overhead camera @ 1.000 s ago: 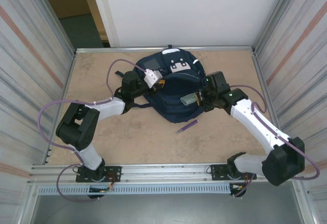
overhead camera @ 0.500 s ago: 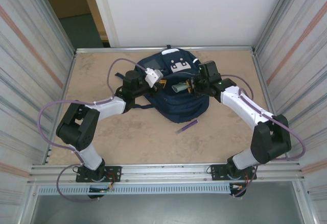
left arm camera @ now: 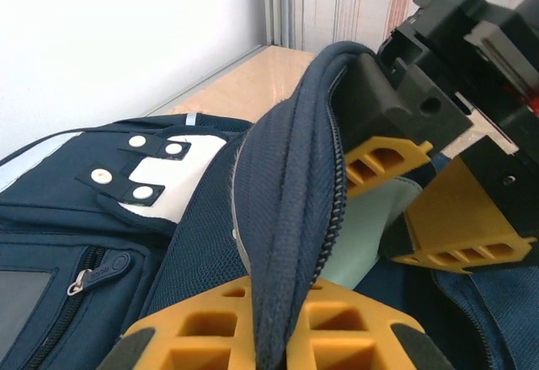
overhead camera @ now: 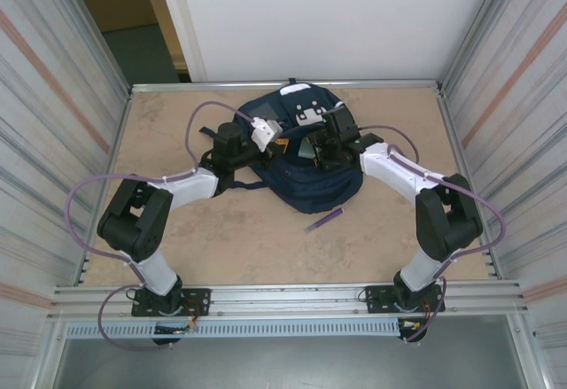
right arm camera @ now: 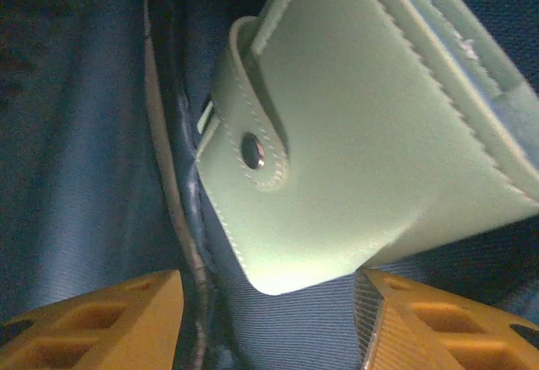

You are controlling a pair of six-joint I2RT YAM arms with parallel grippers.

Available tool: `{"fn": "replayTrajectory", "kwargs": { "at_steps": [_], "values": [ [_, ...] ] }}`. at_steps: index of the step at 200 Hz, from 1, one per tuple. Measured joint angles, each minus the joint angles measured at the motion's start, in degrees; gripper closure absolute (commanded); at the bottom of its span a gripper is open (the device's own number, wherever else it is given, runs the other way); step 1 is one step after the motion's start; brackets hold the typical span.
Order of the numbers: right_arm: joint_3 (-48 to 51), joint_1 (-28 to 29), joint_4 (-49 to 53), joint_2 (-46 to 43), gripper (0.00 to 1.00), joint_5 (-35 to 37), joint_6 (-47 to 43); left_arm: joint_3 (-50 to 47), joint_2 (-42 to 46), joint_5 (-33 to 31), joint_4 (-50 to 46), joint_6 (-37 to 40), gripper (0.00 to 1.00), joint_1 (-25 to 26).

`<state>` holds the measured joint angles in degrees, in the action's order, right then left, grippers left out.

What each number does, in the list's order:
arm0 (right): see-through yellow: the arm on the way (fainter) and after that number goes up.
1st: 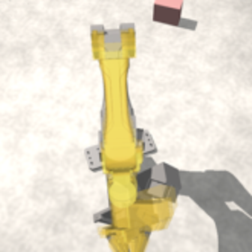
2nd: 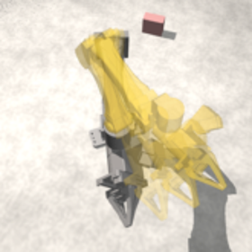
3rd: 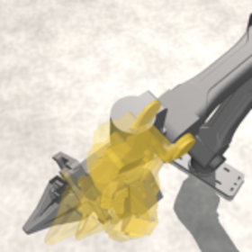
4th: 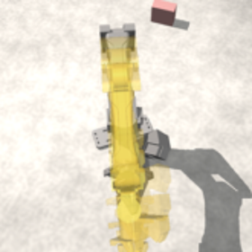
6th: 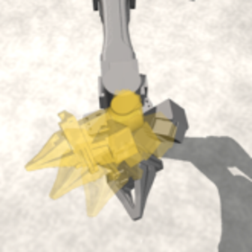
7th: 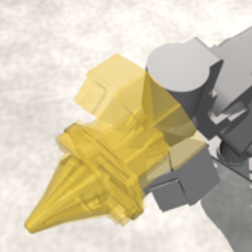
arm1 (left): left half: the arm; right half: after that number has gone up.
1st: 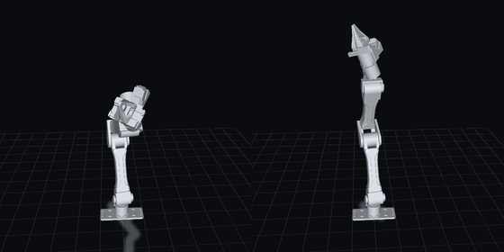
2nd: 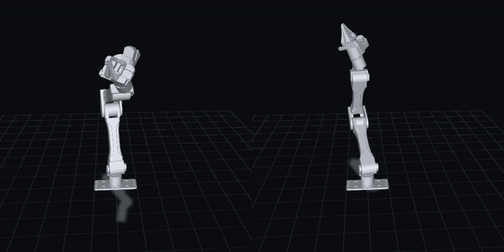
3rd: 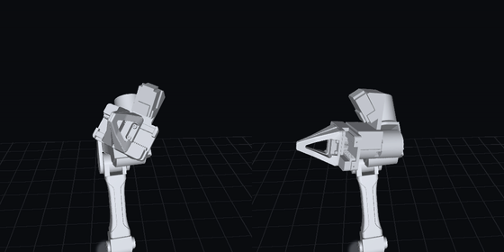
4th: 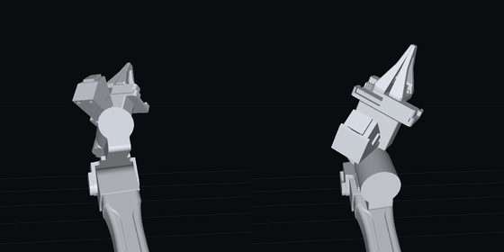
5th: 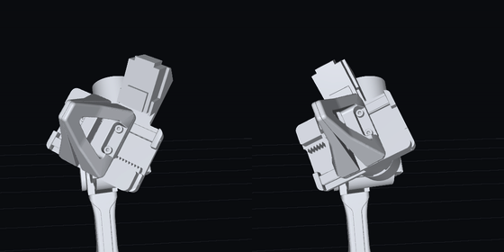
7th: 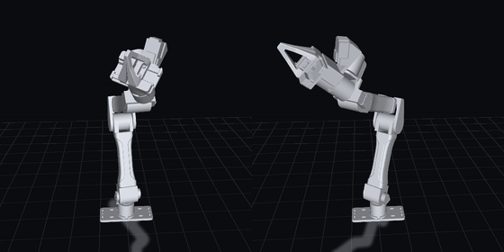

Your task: Pack the student bag

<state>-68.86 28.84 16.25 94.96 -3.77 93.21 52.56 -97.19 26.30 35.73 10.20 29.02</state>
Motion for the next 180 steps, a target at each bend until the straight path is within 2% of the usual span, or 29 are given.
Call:
{"fn": "replayTrajectory", "kwargs": {
  "at_steps": [35, 82, 122, 144, 180],
  "values": [
    [1.5, -1.4, 1.9, -3.4, 0.59, -0.6, -5.1, 0.0, 0.0, 0.1, 0.1, -0.2, 1.0, 0.0],
    [5.8, -3.4, 4.4, -8.7, 0.54, -1.7, -8.2, 0.0, 0.0, 0.4, 0.1, -0.1, 1.0, 0.0],
    [6.8, -3.1, 2.1, -6.4, 0.59, -2.7, -8.6, 0.0, 0.0, 0.9, 0.1, 0.1, 1.0, 0.0],
    [6.8, -3.1, 0.6, -3.9, 0.67, -2.2, -9.9, -0.2, 0.0, 1.2, 0.1, 0.3, 1.0, 0.0],
    [6.7, -4.5, -1.2, -1.5, 0.72, -2.3, -12.1, -0.9, 0.0, 1.8, 0.5, 1.4, 1.0, 0.0]
  ]
}}
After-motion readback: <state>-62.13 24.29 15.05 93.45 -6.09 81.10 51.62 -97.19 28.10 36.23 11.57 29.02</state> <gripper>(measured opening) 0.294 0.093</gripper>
